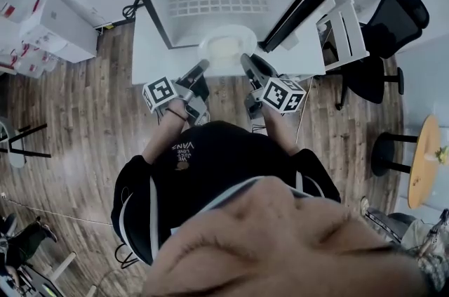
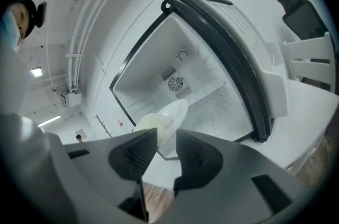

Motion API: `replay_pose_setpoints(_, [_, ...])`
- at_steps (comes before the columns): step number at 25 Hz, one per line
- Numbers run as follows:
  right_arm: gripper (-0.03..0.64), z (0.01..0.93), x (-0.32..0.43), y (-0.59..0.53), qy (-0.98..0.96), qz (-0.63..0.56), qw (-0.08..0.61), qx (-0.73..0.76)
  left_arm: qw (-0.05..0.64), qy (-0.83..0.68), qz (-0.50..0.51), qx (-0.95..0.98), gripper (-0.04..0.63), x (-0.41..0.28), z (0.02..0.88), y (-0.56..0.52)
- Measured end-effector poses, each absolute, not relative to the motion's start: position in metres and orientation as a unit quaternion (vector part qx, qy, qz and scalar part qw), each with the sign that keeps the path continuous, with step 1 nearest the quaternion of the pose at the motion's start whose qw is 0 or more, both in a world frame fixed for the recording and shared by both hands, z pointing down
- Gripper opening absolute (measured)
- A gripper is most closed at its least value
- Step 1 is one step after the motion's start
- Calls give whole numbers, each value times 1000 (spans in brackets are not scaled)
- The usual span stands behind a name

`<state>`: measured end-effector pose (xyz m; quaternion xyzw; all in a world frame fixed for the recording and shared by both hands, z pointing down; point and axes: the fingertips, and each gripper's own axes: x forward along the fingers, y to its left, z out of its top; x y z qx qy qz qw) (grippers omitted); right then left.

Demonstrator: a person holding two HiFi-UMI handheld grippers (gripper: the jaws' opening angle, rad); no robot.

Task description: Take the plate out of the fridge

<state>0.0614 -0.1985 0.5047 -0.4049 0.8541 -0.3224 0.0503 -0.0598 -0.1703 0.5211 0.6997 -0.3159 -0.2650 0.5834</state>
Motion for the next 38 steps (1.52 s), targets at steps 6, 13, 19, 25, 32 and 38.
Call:
replay_pose_setpoints(6, [117, 503, 66, -187, 857, -328, 47, -394, 582, -324, -271, 695, 31, -55, 517, -156])
replay_pose_setpoints(13, [117, 505, 72, -167, 862, -329, 44, -384, 580, -332, -280, 689, 31, -47, 520, -134])
replay_pose_setpoints(19, [117, 506, 80, -153, 865, -328, 41, -378, 578, -335, -287, 686, 31, -39, 522, -117])
replay_pose_setpoints(25, [115, 506, 85, -140, 866, -331, 40, -372, 577, -337, -294, 683, 31, -33, 520, -103])
replay_pose_setpoints(32, [116, 510, 90, -121, 867, -335, 37, -366, 576, -344, -296, 679, 31, -29, 525, -84])
replay_pose_setpoints(38, [115, 513, 95, -107, 867, -336, 37, -365, 578, -346, -294, 678, 31, -23, 528, -69])
